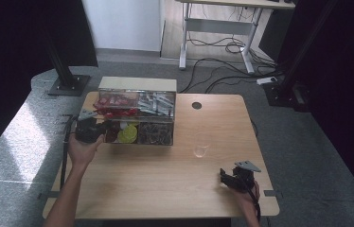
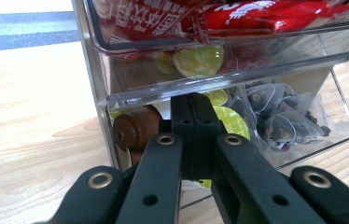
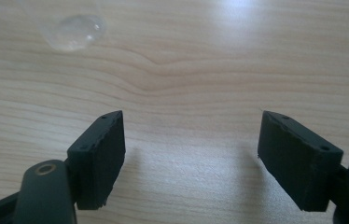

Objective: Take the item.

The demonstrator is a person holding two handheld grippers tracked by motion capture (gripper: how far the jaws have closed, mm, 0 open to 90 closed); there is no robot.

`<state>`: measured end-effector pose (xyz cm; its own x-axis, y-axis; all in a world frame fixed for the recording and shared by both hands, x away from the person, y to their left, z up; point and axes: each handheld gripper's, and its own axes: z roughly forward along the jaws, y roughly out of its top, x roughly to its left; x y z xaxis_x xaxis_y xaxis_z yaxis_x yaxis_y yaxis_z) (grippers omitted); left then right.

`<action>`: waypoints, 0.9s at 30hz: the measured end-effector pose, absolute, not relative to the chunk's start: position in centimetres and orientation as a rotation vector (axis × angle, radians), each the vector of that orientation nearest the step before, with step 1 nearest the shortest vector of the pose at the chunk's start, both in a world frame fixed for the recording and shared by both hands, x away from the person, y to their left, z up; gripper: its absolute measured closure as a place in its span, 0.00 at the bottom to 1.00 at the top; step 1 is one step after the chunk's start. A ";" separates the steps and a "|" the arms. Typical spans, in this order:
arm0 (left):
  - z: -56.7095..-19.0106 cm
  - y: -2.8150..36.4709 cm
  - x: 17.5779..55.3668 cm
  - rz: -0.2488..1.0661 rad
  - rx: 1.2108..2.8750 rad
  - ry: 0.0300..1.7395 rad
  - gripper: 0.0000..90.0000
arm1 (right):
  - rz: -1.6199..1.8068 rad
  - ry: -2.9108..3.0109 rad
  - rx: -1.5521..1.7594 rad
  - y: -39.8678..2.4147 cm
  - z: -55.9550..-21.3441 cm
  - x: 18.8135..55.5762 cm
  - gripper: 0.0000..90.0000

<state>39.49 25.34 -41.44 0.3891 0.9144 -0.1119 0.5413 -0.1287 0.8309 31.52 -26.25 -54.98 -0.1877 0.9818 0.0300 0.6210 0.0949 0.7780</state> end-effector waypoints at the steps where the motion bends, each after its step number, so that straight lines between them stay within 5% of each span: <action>1: -41.4 25.3 39.5 0.552 1.798 1.269 1.00 | 0.922 1.868 1.567 -26.3 -55.0 31.5 0.26; 27: -41.6 25.0 39.7 0.556 1.813 1.259 1.00 | 1.220 1.846 1.323 -21.4 -47.4 30.2 0.36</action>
<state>39.70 24.97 -41.57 0.3977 0.9120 -0.1003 0.5401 -0.1443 0.8292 30.19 -21.40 -47.41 -0.3591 0.9310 0.0655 0.4254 0.1008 0.8993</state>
